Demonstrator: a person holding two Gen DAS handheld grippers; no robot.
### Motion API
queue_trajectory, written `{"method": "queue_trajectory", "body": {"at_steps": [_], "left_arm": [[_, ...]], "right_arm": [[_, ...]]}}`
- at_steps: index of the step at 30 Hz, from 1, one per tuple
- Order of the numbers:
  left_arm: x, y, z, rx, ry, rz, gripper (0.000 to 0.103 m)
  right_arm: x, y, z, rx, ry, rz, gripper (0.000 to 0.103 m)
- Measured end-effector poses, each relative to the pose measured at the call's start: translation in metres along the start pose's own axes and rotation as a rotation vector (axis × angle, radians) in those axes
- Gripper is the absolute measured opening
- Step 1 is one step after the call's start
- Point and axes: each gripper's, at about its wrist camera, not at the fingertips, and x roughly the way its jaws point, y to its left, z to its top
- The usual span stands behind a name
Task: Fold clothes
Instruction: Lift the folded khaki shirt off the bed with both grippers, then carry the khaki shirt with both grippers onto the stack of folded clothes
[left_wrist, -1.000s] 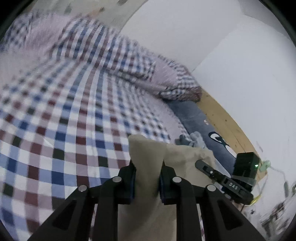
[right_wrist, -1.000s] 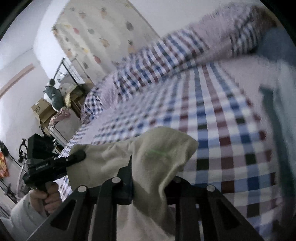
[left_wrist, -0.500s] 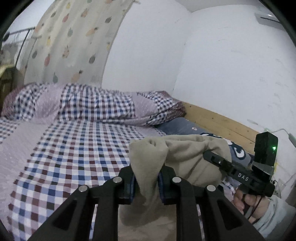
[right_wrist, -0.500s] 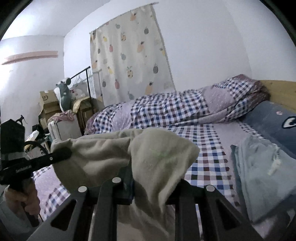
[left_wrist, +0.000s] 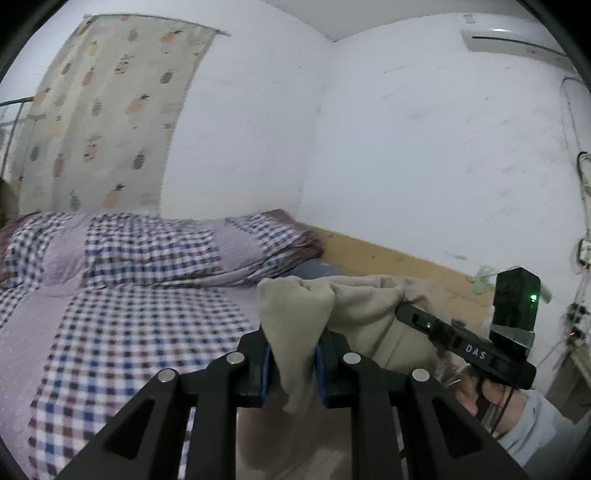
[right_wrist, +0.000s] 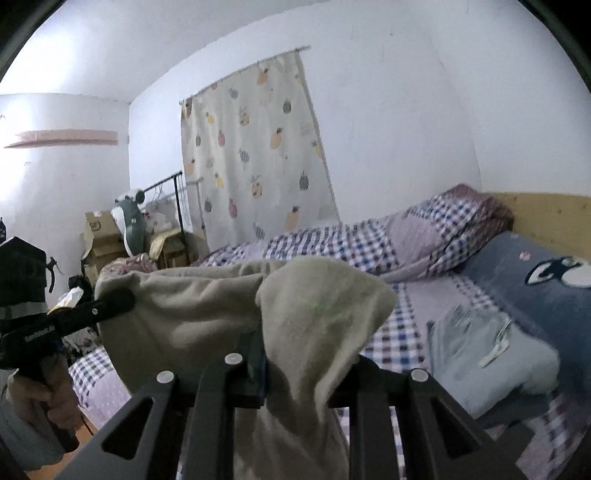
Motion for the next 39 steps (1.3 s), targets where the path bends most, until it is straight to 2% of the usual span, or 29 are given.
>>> {"method": "queue_trajectory", "body": {"at_steps": [6,12,19,25,28,33,39], "left_arm": [[0.022,-0.055,0.046,0.040,-0.017,-0.117,0.019],[0.069,-0.111,0.091,0.079,0.016,-0.207,0.019],[0.131,-0.158,0.111,0.093,0.088,-0.286,0.019],[0.188,-0.168,0.105,0.042,0.165,-0.316,0.018],[0.214,-0.164,0.096,0.062,0.191,-0.314,0.018],[0.274,-0.150,0.078,0.023,0.285,-0.290,0.018],[0.331,-0.127,0.052,-0.010,0.363,-0.247,0.018]], "right_arm": [[-0.051,-0.033,0.063,-0.019,-0.074,-0.056,0.019],[-0.090,-0.076,0.121,-0.049,-0.141,-0.164,0.019],[-0.107,-0.140,0.161,-0.057,-0.142,-0.275,0.019],[-0.105,-0.190,0.163,-0.056,-0.120,-0.344,0.019],[-0.095,-0.211,0.160,-0.056,-0.107,-0.361,0.019],[-0.068,-0.244,0.146,-0.058,-0.079,-0.382,0.019],[-0.017,-0.295,0.121,-0.010,-0.002,-0.395,0.019]]}}
